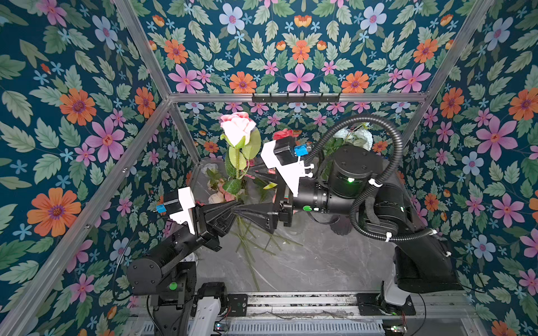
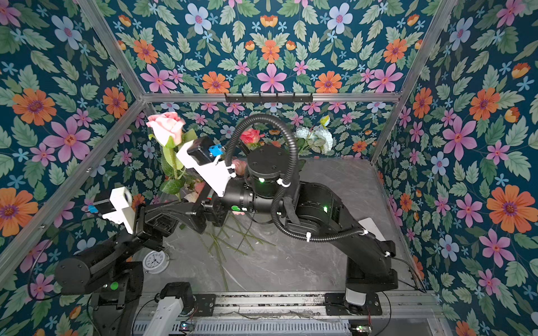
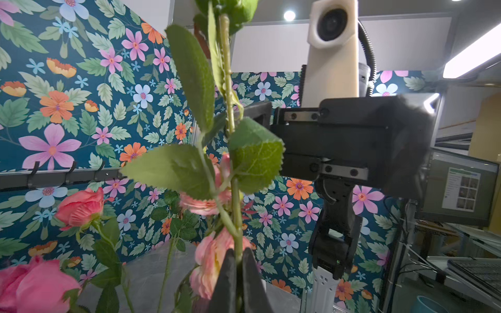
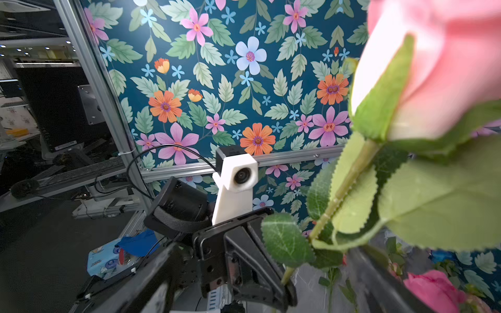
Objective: Arrange flowers in a vase
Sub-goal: Place the flower in the vase.
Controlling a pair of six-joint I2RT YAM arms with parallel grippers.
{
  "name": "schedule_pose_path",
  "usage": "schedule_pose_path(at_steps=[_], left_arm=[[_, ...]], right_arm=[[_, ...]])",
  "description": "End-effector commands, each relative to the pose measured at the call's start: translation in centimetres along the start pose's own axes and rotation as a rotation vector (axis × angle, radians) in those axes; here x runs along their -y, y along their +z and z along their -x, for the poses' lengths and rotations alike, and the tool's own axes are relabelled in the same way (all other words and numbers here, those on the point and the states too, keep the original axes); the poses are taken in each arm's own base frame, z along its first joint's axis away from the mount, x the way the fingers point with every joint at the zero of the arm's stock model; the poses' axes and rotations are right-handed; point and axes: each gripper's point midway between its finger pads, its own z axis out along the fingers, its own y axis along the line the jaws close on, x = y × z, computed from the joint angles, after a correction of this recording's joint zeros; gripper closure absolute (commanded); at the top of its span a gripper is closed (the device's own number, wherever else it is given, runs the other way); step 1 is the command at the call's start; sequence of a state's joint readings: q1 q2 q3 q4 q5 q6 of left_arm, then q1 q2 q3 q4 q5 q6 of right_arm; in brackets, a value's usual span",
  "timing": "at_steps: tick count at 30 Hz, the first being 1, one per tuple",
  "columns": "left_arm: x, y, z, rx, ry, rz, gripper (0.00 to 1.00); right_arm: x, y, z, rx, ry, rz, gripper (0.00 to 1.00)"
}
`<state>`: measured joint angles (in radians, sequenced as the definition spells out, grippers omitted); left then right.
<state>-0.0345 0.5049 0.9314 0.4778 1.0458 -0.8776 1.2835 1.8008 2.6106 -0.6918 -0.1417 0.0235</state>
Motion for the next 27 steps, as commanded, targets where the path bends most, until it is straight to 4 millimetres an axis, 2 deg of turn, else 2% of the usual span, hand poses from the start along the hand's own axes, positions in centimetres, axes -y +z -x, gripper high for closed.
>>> schedule_pose_path(at_steps=[1,4,6,12,14,15,17,18,20,21,22,24,25,27], left_arm=[[2.1,-0.1,0.4,-0.002,0.044,-0.078,1.00],[2.5,-0.2,0.5,0.001,0.049,-0.098,1.00],[2.9,-0.2,0.7,0.005,0.050,-0.116,1.00],[2.1,0.1,0.2,-0.005,0.003,-0.131,1.00],[2.0,0.1,0.1,-0.007,-0.003,-0.132,1.00],[2.0,0.1,0.2,-0.005,-0.002,-0.132,1.00],[1.8,0.1,0.2,-0.002,-0.011,-0.123,1.00],[1.6,0.2,0.3,-0.001,-0.017,-0.116,0.94],[0.9,0.2,0.2,0.007,-0.033,-0.088,0.39],[0.6,0.2,0.2,0.009,-0.037,-0.076,0.17],[0.4,0.2,0.2,0.016,-0.039,-0.063,0.02],[-0.4,0.1,0.2,0.028,-0.036,-0.010,0.00],[-1.1,0.0,0.2,0.033,-0.035,0.031,0.00],[-2.0,-0.3,0.3,0.055,-0.030,0.092,0.00]], right_arm=[[0.2,0.3,-0.4,-0.028,0.004,-0.011,0.08],[0.1,0.5,-0.3,-0.020,0.004,-0.005,0.13],[-0.1,0.7,-0.4,-0.023,0.005,0.012,0.22],[-1.1,0.4,-0.1,-0.001,-0.009,0.073,0.74],[-1.3,0.3,0.1,0.006,-0.011,0.085,0.94],[-1.4,0.3,0.1,0.009,-0.012,0.092,1.00],[-1.4,0.2,0.4,0.021,-0.013,0.095,1.00],[-1.5,0.1,0.6,0.032,-0.017,0.098,1.00],[-1.5,-0.2,1.2,0.068,-0.020,0.097,1.00],[-1.5,-0.4,1.6,0.090,-0.022,0.097,1.00],[-1.4,-0.7,2.1,0.119,-0.025,0.098,1.00],[-1.4,-1.3,3.0,0.170,-0.029,0.108,1.00],[-1.4,-2.9,4.6,0.227,-0.037,0.107,1.00],[-1.2,-4.0,5.9,0.292,-0.046,0.102,1.00]])
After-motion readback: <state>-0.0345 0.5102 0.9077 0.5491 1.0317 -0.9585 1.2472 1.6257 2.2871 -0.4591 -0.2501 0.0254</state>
